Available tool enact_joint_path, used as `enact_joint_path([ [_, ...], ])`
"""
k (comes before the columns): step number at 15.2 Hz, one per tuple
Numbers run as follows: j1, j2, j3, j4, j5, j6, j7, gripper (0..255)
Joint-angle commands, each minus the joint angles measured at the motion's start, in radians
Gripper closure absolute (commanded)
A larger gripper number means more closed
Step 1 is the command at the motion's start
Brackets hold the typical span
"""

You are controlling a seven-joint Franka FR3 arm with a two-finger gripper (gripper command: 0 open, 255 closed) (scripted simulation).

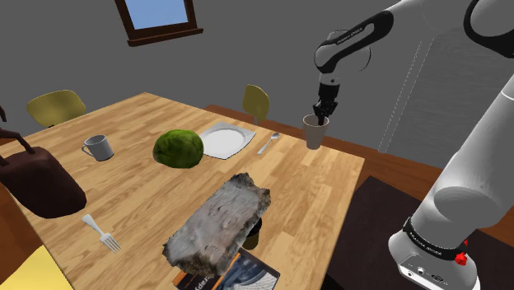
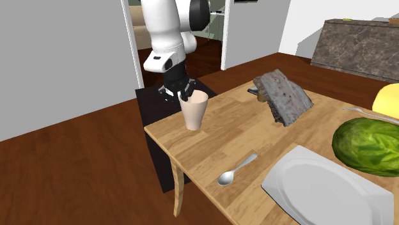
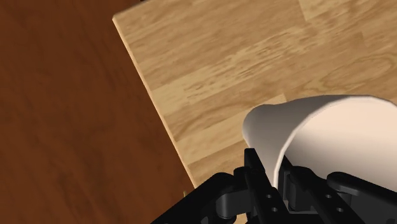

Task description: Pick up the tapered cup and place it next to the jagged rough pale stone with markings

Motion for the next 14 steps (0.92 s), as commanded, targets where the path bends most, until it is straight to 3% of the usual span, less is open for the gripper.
enact_joint_path([
  [1, -0.001, -0.014, -0.001, 0.016, -0.007, -0.028, 0.006, 255],
  [14, 0.0, -0.073, 0.003, 0.131, -0.034, -0.197, 0.041, 255],
])
